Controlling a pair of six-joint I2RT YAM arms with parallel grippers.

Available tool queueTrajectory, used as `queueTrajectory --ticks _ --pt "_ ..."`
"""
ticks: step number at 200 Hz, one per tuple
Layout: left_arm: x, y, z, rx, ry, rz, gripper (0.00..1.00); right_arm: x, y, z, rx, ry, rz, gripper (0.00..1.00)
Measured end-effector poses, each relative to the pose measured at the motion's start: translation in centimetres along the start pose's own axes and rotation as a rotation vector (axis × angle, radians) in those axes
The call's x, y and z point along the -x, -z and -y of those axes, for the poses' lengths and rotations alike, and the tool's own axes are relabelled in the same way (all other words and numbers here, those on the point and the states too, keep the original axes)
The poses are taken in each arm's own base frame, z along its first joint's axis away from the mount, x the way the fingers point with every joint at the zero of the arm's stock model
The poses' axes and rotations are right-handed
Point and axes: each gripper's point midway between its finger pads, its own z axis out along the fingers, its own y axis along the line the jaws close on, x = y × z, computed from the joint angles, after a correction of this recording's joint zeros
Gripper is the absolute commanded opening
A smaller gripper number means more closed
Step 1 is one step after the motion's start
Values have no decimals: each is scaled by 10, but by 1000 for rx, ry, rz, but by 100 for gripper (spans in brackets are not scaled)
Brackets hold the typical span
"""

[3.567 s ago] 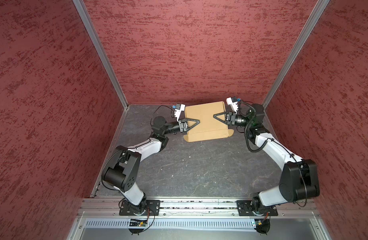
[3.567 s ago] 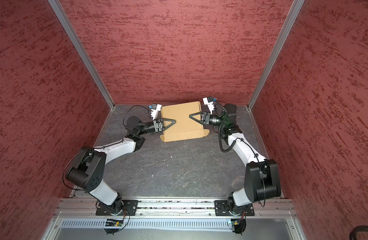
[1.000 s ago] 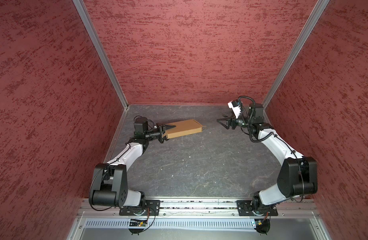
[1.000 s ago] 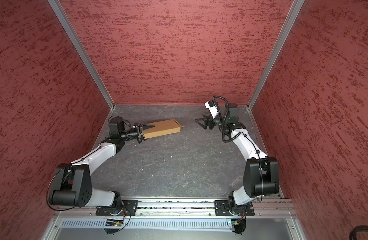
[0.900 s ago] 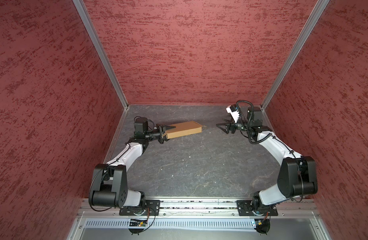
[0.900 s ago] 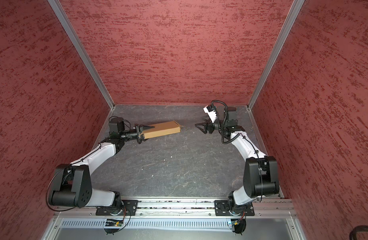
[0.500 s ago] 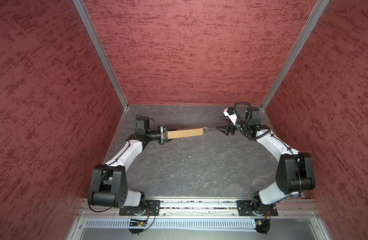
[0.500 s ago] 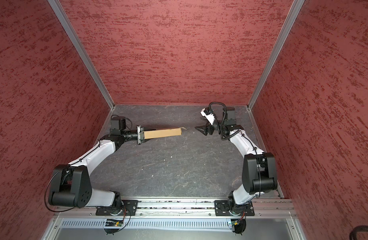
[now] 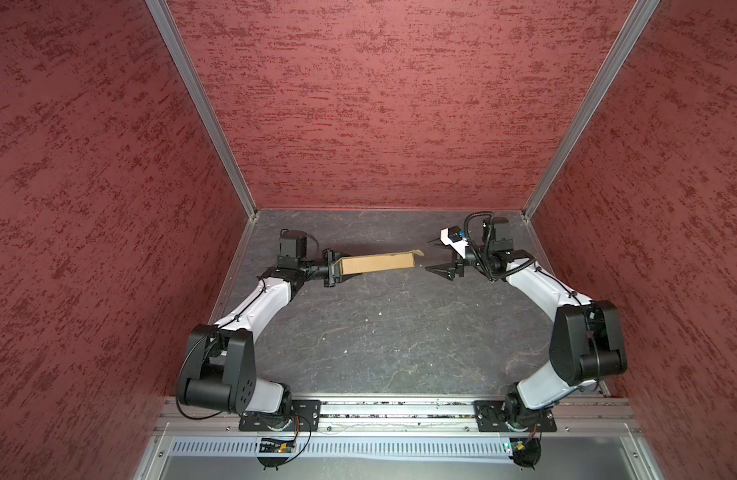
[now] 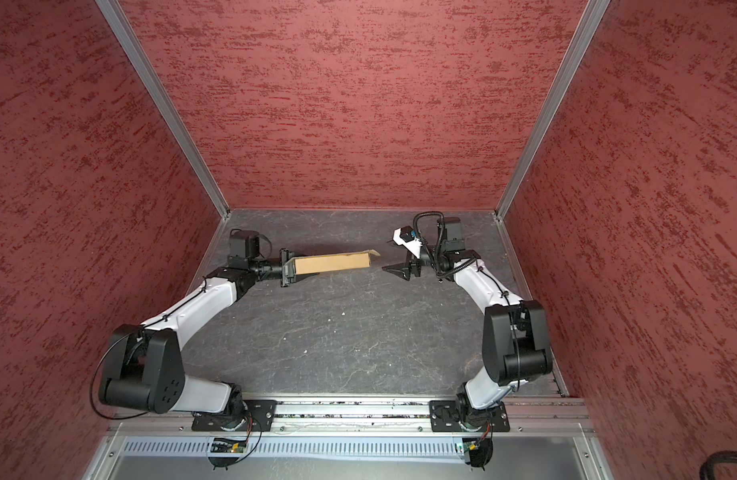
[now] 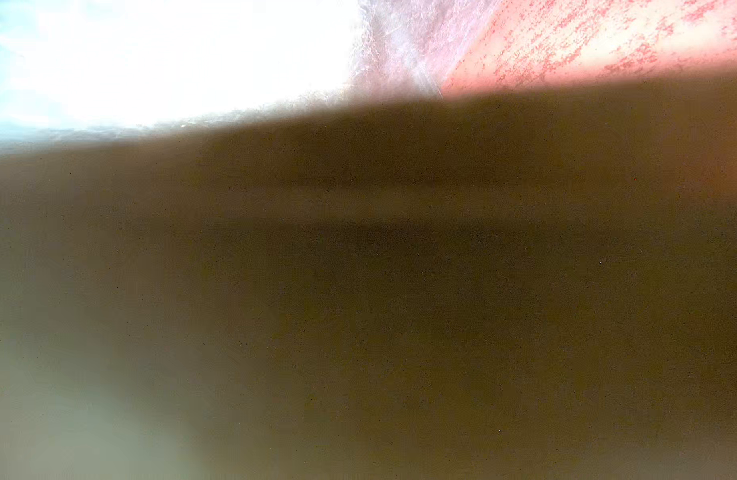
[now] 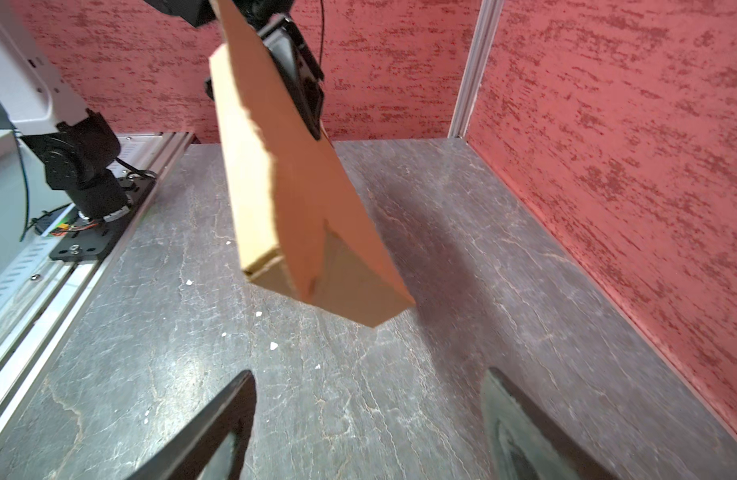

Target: Fold the paper box

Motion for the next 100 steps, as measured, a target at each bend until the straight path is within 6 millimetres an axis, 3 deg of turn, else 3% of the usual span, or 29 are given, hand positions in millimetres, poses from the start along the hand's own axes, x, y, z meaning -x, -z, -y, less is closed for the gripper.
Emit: queueTrajectory --ticks 54,100 --pt "16 -24 -2 18 32 -21 17 13 0 -23 66 42 25 86" --pt "7 -31 1 20 -1 -43 16 13 -6 -30 86 50 19 86"
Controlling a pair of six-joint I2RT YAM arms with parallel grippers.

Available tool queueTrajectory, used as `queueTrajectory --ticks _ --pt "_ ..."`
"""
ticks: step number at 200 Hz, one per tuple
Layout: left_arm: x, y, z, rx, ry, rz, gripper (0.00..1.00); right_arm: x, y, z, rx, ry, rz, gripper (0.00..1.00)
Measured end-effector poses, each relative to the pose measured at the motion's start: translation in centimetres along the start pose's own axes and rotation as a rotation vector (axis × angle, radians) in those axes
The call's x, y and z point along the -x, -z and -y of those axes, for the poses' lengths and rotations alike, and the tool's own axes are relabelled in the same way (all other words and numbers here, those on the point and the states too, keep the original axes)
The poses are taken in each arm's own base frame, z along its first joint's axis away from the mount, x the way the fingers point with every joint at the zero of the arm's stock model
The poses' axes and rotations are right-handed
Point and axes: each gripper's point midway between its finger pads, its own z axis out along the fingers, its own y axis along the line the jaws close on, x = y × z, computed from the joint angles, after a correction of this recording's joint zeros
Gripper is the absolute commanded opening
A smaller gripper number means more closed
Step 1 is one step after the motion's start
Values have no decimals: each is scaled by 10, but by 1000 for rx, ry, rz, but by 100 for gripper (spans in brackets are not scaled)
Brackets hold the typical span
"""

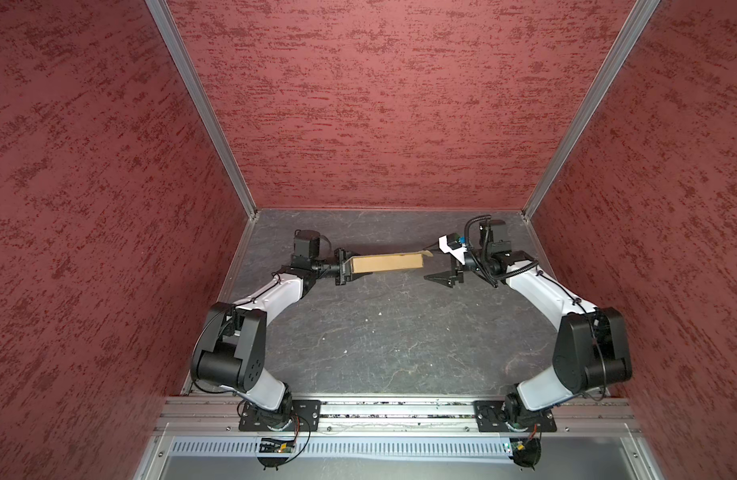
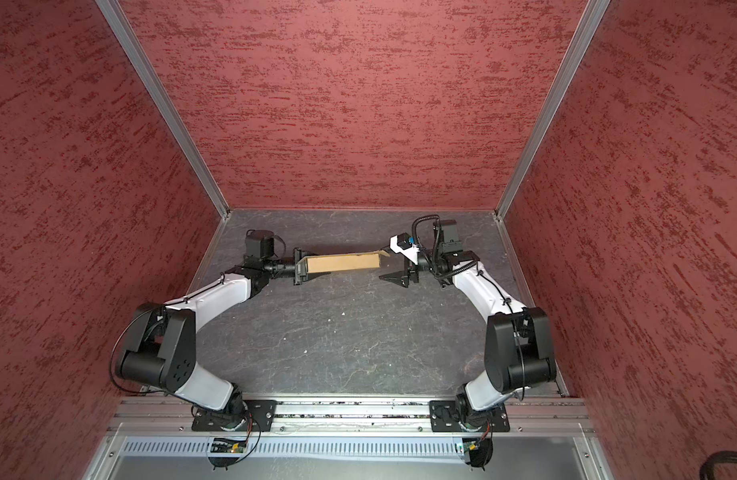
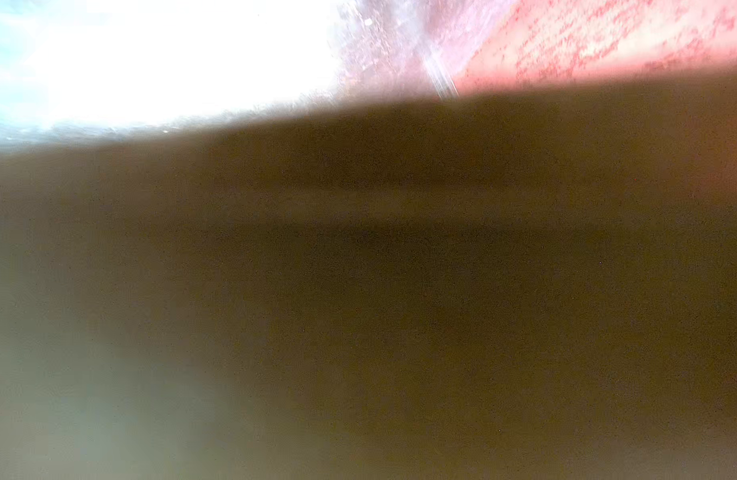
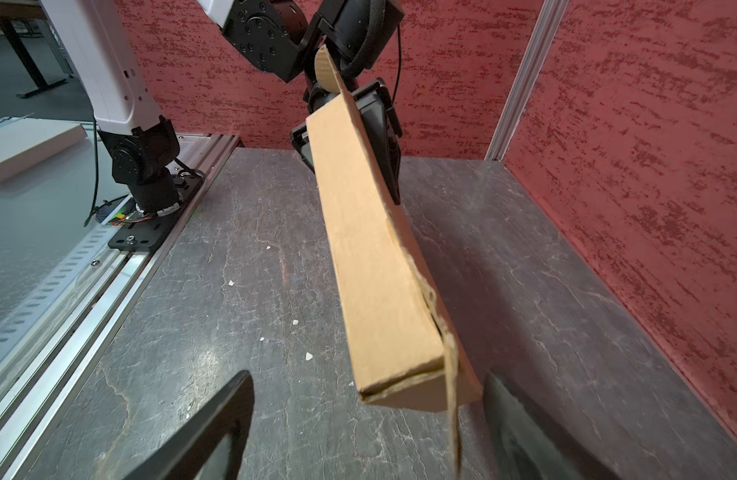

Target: Fold the paper box

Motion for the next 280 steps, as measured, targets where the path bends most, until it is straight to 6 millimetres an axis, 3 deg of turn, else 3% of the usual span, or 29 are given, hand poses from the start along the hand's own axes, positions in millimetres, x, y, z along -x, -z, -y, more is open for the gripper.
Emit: queueTrajectory --ticks 58,103,142,280 --pt "-5 -5 -2 9 -13 -11 14 3 -2 0 1 21 6 87" --pt "-17 -13 -6 25 -47 -39 13 2 -3 2 0 31 8 87" --pt "-30 -9 -3 13 -80 -53 11 -1 -5 7 13 28 2 87" --pt "-45 -17 -7 30 -123 -96 8 5 -6 -3 63 42 35 87"
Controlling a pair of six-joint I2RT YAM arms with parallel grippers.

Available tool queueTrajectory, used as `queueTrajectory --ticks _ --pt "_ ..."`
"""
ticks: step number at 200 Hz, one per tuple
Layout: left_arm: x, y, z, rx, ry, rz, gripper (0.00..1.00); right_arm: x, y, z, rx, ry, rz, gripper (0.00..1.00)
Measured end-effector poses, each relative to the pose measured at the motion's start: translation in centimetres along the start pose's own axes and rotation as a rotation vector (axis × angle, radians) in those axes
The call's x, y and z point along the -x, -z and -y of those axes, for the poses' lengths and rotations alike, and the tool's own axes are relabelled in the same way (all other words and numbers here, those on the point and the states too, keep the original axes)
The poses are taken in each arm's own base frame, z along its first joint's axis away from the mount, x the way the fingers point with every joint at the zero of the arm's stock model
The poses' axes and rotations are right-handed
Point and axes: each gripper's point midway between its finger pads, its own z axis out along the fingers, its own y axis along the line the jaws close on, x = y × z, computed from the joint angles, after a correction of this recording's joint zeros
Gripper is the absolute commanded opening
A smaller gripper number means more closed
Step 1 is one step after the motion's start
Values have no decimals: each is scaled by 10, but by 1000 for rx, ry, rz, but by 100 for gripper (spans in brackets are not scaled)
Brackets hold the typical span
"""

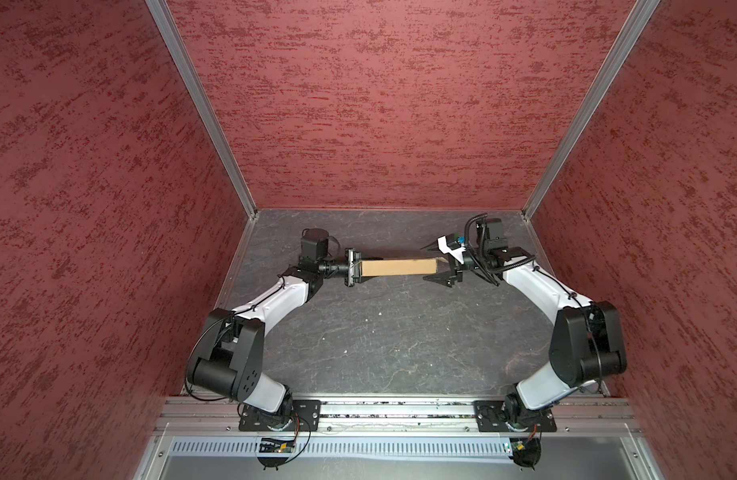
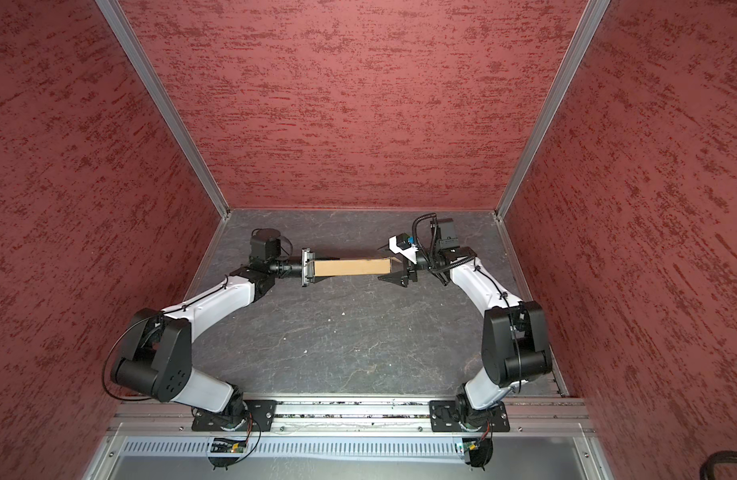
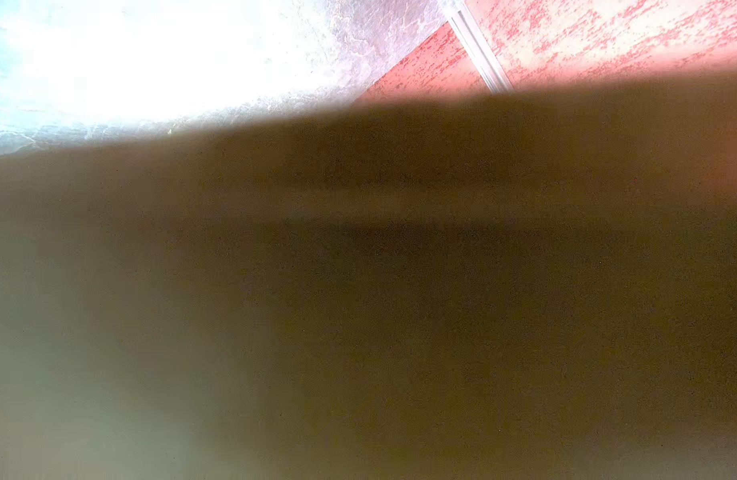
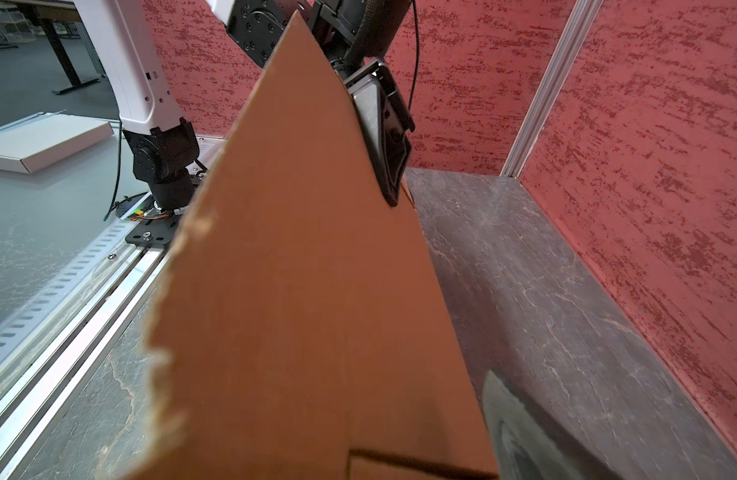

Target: Fold the paper box

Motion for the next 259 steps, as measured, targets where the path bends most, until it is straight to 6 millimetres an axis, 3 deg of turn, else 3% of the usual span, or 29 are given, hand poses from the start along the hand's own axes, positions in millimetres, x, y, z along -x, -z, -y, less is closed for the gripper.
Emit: queueTrajectory --ticks 158,229,245,259 --pt "0 -21 7 10 -54 -41 5 7 -13 -13 54 8 3 87" --pt "-2 -23 9 2 -83 -56 3 14 -12 -12 -34 64 7 81" --pt "-4 -24 11 -5 -101 -63 3 18 -11 -11 -49 83 12 76" --pt "-5 -24 13 -12 -113 -64 3 23 -10 -9 -59 105 18 60"
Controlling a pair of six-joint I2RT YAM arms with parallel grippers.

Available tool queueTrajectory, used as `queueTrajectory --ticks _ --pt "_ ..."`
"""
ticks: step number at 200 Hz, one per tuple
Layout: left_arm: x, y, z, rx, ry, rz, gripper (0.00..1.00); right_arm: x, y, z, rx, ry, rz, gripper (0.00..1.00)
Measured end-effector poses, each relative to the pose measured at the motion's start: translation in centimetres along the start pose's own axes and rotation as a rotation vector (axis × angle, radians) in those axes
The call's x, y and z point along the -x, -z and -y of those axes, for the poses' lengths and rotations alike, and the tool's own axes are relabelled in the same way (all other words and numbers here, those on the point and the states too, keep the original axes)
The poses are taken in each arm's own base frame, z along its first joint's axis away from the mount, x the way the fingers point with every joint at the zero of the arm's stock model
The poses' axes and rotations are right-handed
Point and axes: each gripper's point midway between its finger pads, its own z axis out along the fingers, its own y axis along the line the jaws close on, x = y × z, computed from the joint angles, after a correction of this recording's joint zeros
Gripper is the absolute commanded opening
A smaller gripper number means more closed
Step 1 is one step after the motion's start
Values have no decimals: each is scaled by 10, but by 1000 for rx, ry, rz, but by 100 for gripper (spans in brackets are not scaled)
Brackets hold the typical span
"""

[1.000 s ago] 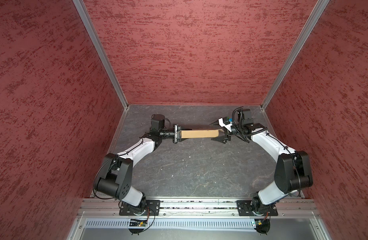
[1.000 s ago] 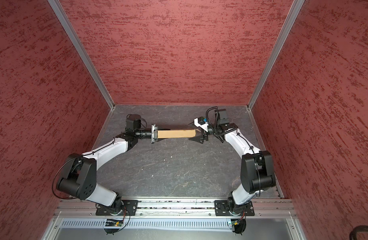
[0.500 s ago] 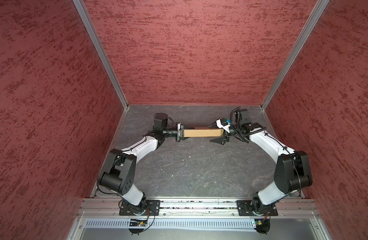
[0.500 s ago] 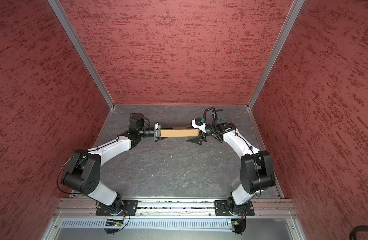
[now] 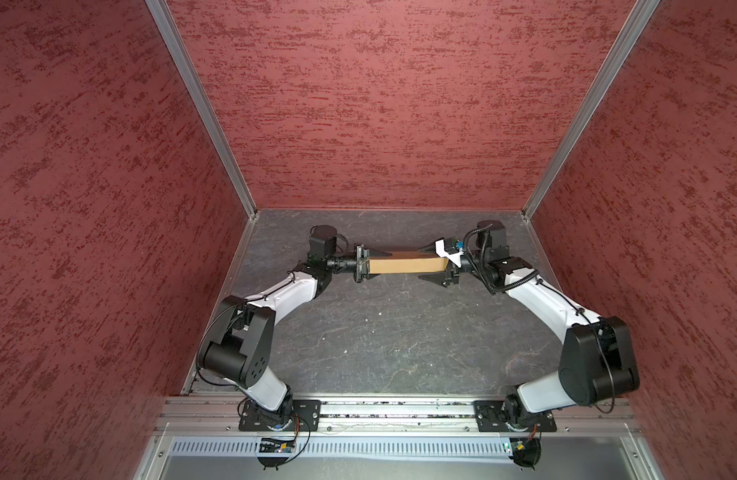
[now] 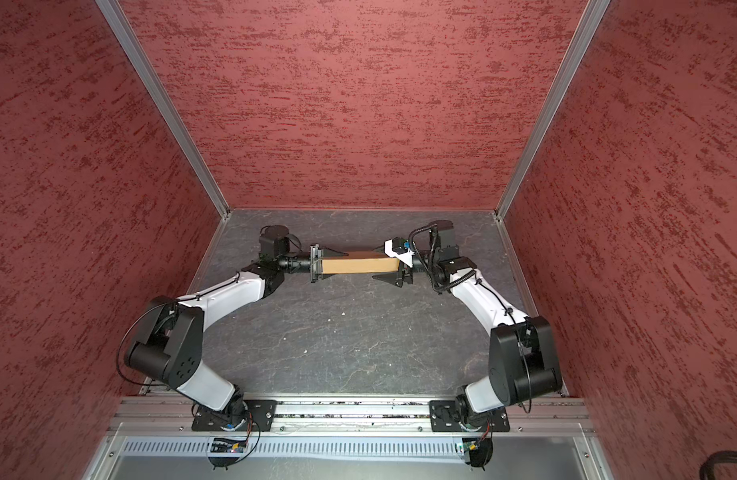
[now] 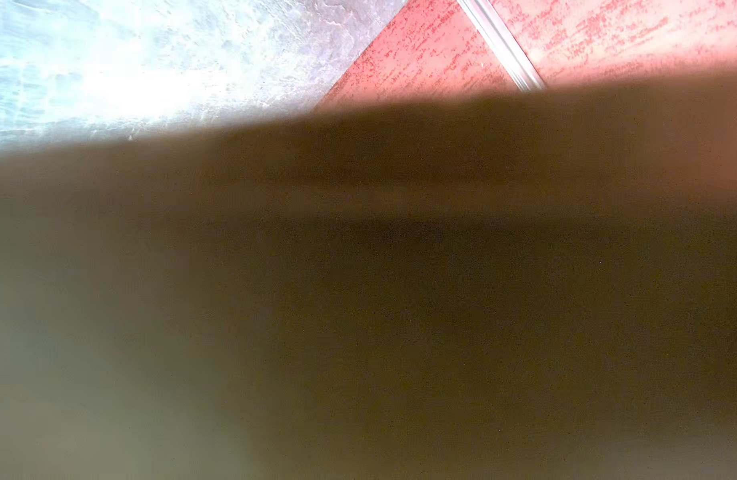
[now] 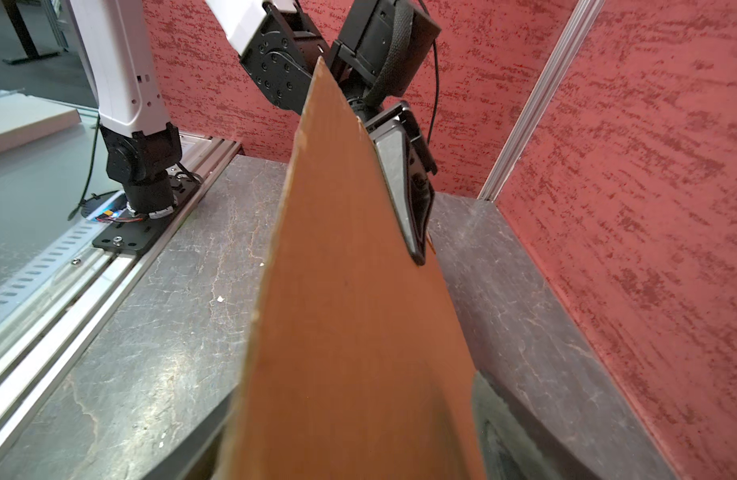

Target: Fold the paper box

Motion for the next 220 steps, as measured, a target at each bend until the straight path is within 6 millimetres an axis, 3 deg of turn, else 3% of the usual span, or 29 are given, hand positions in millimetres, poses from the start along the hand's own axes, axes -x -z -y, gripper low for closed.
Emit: queueTrajectory --ticks 12,39,105,220 --pt "0 -1 -1 1 -1 -1 2 3 0 1 -2 29 7 50" --pt "3 1 -5 3 10 1 2 7 -3 -2 14 84 21 43" --pt "2 2 -4 -10 -10 3 2 5 -3 -2 8 79 12 57" --pt "4 0 -6 -15 -13 13 0 -3 4 2 -19 49 11 59"
